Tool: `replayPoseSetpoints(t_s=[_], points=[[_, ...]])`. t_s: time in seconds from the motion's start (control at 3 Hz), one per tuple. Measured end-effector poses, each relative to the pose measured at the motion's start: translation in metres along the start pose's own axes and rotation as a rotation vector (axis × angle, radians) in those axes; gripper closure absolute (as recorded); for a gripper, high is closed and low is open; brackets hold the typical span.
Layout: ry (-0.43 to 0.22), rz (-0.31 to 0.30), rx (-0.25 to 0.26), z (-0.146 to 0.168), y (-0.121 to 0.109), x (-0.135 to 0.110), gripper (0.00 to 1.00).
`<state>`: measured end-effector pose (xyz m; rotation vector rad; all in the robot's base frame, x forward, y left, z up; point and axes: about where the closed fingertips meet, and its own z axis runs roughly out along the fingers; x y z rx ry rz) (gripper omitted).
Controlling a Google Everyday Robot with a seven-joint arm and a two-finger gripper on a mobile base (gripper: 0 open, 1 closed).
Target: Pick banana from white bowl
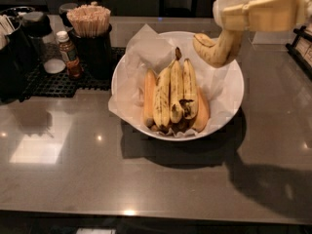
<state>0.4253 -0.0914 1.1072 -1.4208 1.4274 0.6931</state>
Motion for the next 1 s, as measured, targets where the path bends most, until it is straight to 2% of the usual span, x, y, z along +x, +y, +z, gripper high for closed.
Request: replayPoseSetpoints(t_s=[0.67,1.0], points=[[-0.170,0.067,-0.172,0.049,0.012,0.031,1.00],[-0.173,0.069,-0.175,0.050,0.012,0.032,1.00]])
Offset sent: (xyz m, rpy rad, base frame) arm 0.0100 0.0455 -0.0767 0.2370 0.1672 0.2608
